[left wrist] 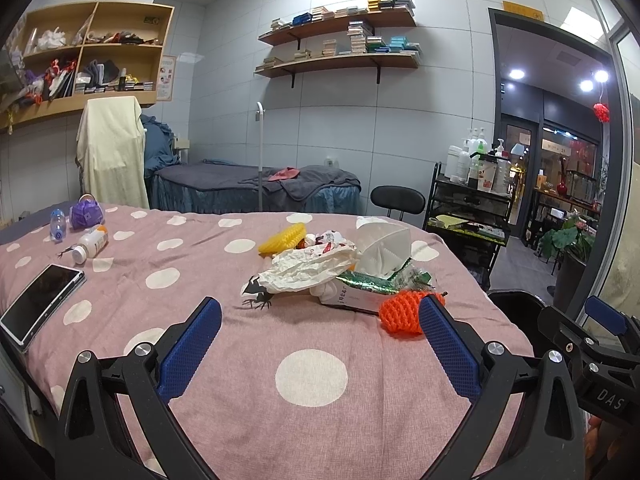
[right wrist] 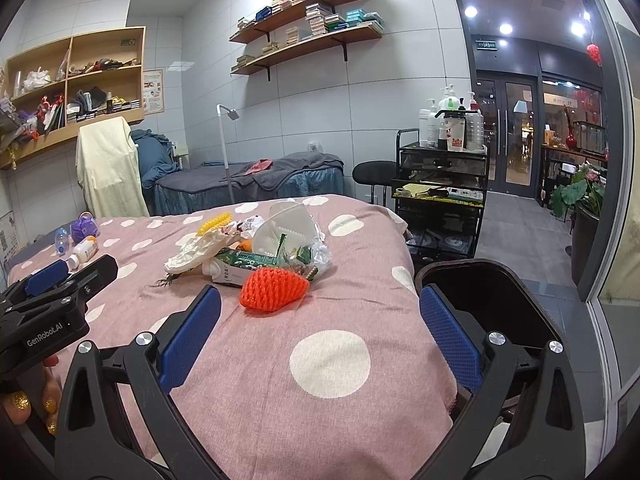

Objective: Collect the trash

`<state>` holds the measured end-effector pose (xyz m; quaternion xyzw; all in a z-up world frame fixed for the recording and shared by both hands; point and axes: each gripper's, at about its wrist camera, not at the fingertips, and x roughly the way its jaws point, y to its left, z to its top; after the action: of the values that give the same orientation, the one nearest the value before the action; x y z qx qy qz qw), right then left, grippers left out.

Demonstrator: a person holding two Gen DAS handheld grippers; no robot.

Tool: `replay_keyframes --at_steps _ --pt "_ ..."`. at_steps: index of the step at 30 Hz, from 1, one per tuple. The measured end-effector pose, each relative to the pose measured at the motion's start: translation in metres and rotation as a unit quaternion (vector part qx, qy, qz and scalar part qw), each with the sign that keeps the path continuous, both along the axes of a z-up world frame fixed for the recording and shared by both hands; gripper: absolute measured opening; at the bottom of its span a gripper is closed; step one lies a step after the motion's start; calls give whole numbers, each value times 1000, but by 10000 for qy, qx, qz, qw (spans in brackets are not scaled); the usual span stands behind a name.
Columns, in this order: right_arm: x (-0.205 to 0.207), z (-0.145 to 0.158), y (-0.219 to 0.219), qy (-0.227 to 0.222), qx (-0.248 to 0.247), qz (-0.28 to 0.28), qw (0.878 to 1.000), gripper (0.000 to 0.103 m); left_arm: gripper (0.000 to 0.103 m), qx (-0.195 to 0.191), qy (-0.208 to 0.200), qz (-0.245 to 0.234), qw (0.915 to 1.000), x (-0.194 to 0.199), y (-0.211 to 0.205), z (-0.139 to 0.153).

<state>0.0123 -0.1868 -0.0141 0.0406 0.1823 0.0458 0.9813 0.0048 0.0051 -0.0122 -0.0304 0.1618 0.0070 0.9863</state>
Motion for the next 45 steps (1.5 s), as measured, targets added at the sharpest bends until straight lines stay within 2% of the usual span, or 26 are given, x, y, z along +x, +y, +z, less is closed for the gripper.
replay_keyframes --at_steps 9,17,21,26,36,38,40,42,44,45 --pt "11 -3 6 186 -69 116 9997 98 97 -94 206 -29 9997 7 2 -3" --pt "53 -17 19 953 -214 580 9935 98 97 -221 765 -181 9967 30 14 -20" --pt "86 -29 22 1586 3 913 9831 98 97 3 970 -309 9948 45 19 -28" --pt "122 -42 36 2150 -101 1180 9694 98 97 247 1239 -548 9905 73 26 -32" --pt "174 -46 50 2573 116 1326 9571 97 95 680 1399 -972 9830 135 26 -26" --pt "183 -48 52 2673 172 1341 9541 94 90 671 1520 -1114 9798 151 22 -27" --pt "189 -49 54 2767 215 1335 9514 82 85 736 1682 -1274 9747 166 18 -29" --pt "196 -53 55 2887 253 1325 9479 75 79 861 1816 -1311 9708 179 15 -33" --pt "199 -56 54 2948 371 1334 9455 64 64 812 1983 -1341 9675 189 16 -39" --pt "199 -58 54 2957 410 1347 9448 58 61 646 2077 -1371 9664 192 20 -41"
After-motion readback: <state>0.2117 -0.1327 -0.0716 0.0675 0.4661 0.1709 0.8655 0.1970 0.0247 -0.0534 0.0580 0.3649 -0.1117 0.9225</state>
